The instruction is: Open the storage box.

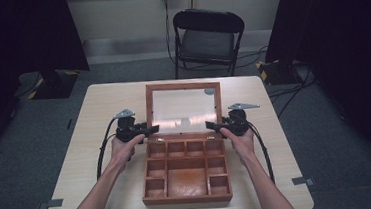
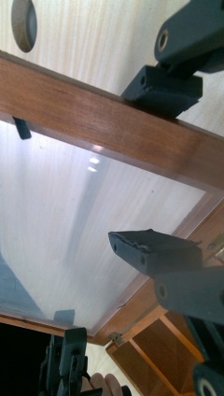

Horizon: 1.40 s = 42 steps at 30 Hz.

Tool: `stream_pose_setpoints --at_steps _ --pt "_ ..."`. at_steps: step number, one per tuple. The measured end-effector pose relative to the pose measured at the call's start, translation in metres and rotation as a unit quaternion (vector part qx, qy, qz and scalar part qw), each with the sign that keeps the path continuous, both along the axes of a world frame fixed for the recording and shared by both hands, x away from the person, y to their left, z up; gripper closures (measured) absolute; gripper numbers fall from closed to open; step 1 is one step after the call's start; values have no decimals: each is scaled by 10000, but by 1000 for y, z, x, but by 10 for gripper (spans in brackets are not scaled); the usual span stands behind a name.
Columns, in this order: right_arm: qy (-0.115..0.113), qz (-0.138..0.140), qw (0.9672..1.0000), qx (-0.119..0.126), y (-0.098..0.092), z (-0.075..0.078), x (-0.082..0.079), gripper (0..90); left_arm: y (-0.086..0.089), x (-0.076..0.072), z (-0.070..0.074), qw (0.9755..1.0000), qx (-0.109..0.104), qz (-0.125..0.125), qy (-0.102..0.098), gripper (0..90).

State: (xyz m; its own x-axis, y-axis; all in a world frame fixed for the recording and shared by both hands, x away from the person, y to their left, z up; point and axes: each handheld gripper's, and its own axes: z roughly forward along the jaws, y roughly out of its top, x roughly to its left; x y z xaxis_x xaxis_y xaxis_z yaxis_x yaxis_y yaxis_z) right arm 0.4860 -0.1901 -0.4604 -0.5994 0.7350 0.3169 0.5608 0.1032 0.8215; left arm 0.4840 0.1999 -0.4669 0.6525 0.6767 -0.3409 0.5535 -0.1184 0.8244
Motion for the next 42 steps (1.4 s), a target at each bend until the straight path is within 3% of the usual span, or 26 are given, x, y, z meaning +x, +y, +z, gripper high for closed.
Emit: stream_pose_setpoints --at_steps 11,16,21,35,36,38,40,42 --pt "204 -157 9996 -118 2 -9 5 297 -1 4 -7 9996 195 45 202 411" --pt "312 -233 9991 -185 3 -12 6 239 1 6 -15 9994 33 21 341 384" --pt "387 -278 9985 -256 8 -16 7 191 1 6 -15 9991 47 55 419 374" --pt "607 -336 9972 -264 9 -20 8 151 1 8 -20 9978 16 81 658 320" --pt "641 -340 9970 -262 9 -21 9 152 1 8 -20 9975 28 98 699 318" --pt "656 -396 9966 -318 9 -21 9 135 1 7 -19 9979 215 115 593 293" --pt "891 -363 9952 -190 6 -25 11 139 2 7 -19 9978 141 130 632 298" --pt "877 -355 9954 -152 6 -27 11 141 2 7 -20 9977 135 151 646 293"
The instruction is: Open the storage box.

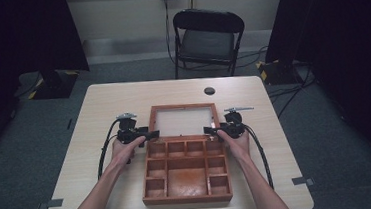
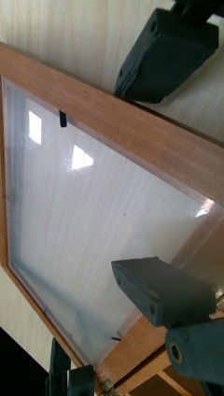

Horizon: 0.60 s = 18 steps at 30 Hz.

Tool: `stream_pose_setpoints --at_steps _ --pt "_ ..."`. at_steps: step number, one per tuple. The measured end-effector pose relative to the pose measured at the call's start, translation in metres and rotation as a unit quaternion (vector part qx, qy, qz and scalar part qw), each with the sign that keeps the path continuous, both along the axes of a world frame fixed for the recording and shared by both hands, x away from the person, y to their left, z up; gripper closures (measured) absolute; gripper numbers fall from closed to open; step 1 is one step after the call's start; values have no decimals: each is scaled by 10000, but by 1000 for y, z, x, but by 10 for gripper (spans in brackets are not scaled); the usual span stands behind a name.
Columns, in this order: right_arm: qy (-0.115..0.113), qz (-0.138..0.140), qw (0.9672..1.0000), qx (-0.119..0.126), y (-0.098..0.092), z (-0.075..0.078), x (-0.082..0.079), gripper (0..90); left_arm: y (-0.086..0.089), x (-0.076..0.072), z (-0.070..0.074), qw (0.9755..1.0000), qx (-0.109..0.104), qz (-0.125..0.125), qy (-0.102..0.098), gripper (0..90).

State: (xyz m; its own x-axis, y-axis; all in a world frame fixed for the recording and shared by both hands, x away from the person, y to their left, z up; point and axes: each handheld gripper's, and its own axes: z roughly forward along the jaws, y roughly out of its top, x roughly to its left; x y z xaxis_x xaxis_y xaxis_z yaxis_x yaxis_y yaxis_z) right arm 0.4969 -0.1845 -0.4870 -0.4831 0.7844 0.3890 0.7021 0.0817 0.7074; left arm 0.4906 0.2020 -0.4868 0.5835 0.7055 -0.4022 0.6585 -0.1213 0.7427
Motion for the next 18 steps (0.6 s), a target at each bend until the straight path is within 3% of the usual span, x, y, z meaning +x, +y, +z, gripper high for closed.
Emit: stream_pose_setpoints --at_steps 4,10,18 --pt "18 -16 10000 -43 0 2 0 143 0 -1 0 10000 -23 -36 -4 284" --pt "-73 -78 9995 -303 -6 7 -3 150 -1 -4 3 10000 -11 -40 -46 279" --pt "-238 -58 9992 -305 -11 21 -11 153 4 -12 10 9997 143 -30 -184 210"
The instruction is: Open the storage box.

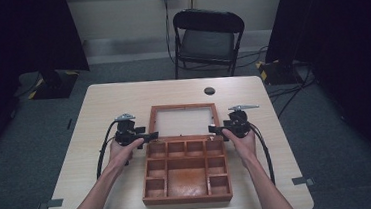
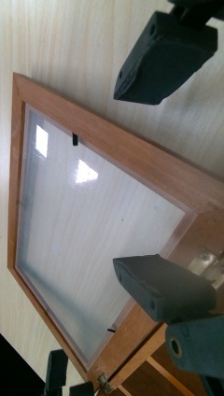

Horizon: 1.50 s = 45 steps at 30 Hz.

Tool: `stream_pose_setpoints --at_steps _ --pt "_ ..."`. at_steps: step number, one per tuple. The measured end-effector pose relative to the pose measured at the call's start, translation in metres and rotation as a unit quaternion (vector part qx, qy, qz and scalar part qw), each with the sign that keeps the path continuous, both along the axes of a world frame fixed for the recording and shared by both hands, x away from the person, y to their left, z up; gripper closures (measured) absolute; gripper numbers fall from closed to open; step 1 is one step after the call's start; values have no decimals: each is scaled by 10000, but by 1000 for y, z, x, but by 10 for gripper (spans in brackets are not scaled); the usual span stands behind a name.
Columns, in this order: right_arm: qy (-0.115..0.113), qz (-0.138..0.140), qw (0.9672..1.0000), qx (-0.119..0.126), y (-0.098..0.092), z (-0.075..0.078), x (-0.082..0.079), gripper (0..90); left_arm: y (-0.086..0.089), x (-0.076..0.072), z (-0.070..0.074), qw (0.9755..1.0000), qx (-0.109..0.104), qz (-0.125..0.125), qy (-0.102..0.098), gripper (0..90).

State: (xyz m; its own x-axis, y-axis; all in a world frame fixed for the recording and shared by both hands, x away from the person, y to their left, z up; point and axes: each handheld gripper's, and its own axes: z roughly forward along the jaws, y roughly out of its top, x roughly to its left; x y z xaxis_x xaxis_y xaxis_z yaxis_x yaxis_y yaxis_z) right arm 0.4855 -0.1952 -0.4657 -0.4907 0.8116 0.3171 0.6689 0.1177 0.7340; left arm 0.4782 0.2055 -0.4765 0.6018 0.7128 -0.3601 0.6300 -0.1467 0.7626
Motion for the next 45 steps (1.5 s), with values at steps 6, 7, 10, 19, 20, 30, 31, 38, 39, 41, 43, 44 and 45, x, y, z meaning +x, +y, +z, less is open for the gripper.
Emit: stream_pose_setpoints --at_steps 6,7,10,19,20,30,31,38,39,41,43,44,45 --pt "-7 -21 10000 45 -6 7 -7 155 6 -9 8 9999 125 -14 -119 193" --pt "-56 -8 10000 61 -7 9 -10 158 7 -10 9 9998 155 -16 -136 191" --pt "-113 14 9999 68 -11 12 -18 158 12 -16 12 9997 183 0 -151 189" --pt "-275 18 9994 -191 -31 22 -47 154 28 -34 19 9984 508 39 -261 193" --pt "-285 21 9994 -204 -34 24 -51 154 30 -36 20 9982 527 67 -266 193" --pt "-213 -22 9989 -414 -54 23 -88 153 50 -62 16 9965 801 144 -197 172" --pt "-221 -53 9988 -426 -57 22 -92 153 53 -65 15 9963 829 147 -164 172" --pt "-79 -369 9969 -688 -82 10 -109 153 67 -85 6 9928 1158 291 9 169" --pt "-15 -394 9958 -829 -85 7 -112 153 69 -89 4 9925 1199 224 26 172" --pt "90 -449 9957 -806 -92 2 -116 154 70 -93 1 9900 1406 123 12 161" --pt "151 -578 9931 -1014 -97 -6 -118 154 73 -95 -3 9889 1470 203 39 165" --pt "192 -614 9923 -1059 -100 -8 -118 154 76 -94 -5 9875 1547 283 70 166" --pt "234 -703 9916 -1057 -104 -12 -118 154 77 -94 -6 9867 1584 366 79 166"
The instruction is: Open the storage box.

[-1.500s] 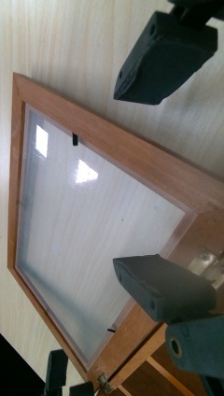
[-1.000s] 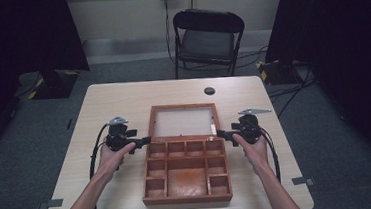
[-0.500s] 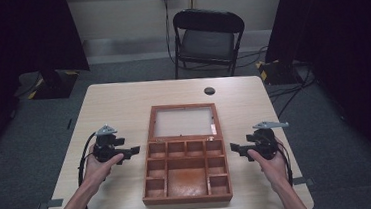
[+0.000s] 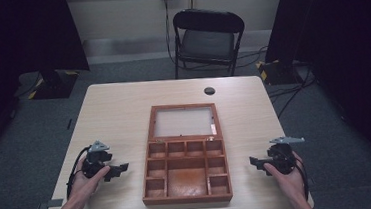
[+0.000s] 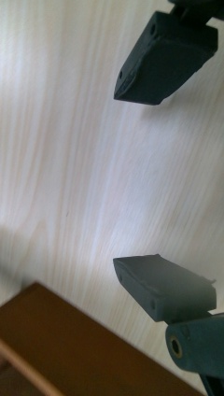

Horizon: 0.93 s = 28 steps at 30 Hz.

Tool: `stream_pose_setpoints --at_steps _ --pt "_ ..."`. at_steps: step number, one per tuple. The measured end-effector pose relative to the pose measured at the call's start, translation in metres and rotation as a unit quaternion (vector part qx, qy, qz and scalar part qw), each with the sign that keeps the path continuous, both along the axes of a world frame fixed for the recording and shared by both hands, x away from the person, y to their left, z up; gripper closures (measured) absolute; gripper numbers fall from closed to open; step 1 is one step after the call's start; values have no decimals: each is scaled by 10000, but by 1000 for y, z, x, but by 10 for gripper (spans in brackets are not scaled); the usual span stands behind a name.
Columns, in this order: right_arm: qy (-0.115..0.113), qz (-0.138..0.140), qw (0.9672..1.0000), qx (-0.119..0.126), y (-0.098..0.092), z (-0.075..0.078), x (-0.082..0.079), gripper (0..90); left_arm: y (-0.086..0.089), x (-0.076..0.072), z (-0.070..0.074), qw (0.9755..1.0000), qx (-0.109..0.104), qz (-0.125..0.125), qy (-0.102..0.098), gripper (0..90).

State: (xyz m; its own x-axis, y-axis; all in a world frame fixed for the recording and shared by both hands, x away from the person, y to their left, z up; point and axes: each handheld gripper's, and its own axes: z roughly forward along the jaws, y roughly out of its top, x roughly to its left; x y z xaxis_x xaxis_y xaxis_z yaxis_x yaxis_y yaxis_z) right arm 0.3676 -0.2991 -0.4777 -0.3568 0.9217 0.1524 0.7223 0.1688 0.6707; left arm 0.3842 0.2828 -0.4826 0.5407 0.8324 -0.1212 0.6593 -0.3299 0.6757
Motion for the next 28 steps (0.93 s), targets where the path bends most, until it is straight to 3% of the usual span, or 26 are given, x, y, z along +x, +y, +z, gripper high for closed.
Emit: stream_pose_setpoints --at_steps 4,6,10,12,17,28 --pt "13 -198 9994 -271 -8 -5 0 154 3 -1 -1 9999 105 115 -35 167" --pt "103 -268 9995 -165 -13 -8 1 148 4 -1 -4 9994 322 105 -33 165" --pt "-117 -294 9979 -561 -13 -12 0 144 6 -1 -10 9989 411 124 -195 158" --pt "-240 -313 9962 -773 -11 -15 2 100 5 0 -12 9982 481 166 -329 151" --pt "-482 -382 9957 -690 -9 -22 3 13 9 3 -20 9974 374 241 -561 50" --pt "-498 -551 9948 -699 -7 -23 3 7 9 5 -20 9974 432 261 -524 4"
